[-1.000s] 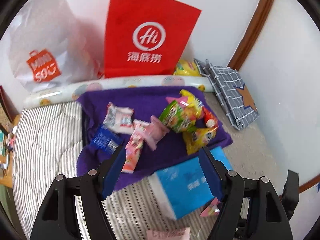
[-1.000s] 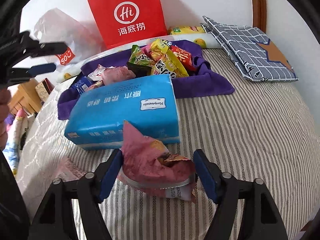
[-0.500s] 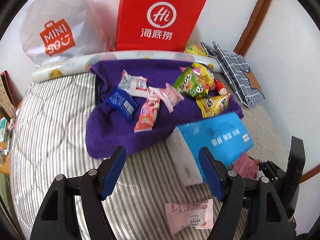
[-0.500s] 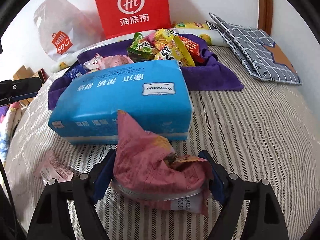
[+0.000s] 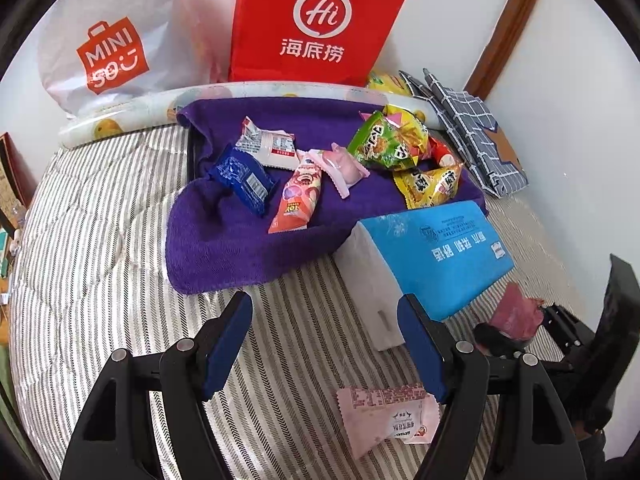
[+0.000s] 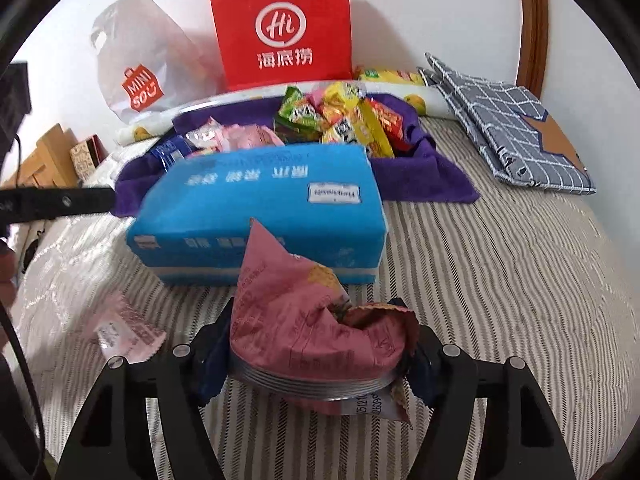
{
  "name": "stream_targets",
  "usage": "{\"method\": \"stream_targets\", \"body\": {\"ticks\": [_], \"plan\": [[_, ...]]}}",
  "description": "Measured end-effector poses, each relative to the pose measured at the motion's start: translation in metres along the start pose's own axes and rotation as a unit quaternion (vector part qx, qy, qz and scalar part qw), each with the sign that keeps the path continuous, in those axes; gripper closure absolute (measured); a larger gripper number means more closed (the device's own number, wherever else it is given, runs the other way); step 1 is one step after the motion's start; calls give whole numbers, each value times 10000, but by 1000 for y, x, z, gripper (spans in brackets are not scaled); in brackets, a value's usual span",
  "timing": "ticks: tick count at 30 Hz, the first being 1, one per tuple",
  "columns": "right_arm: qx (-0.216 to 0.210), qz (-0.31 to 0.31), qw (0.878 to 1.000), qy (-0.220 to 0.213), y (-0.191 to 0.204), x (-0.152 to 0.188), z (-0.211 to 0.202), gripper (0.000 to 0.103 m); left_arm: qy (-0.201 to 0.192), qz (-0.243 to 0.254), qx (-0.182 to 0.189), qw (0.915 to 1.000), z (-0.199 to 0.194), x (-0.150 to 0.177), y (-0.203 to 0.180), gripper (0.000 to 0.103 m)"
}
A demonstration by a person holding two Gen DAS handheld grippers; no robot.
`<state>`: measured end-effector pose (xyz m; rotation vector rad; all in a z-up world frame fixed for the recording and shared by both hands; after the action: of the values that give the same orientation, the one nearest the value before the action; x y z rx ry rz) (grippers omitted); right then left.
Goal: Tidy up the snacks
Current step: 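Lift the pink chip bag with the right gripper while the left grasps the pink-white wrapper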
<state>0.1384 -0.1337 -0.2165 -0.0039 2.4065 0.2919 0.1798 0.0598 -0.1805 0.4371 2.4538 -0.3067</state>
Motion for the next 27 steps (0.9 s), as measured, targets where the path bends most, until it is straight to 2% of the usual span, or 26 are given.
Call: {"method": "stream_targets", "body": {"ticks": [8,17,22,27], "plan": [[-211,392,9988,-197,-7,-14,-15,33,32,25,182,9998,6,4,-4,29],[-179,874,9958,-191,-28,-23,-13,33,263,160,407,9987,19,24,-15,29],[-190,920,9954,-179,-31,-23,-11,33,474,109,532,9974,33,37,-19,29],[-236,932,9952,-157,-32,-24,-10,33,437,203,481,9977,32,40,-25,28]]}}
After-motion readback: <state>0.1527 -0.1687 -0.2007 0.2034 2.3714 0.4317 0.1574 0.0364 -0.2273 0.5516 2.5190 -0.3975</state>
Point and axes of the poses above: each gripper's, at about its wrist camera, not at the fingertips, and z roughly the way its jaws point, y to its left, x to its underside, the point moved 5 cm from there along z, roughly the way its jaws point, and after that the axes turned 13 degrees about z, right-handed, at the moved point
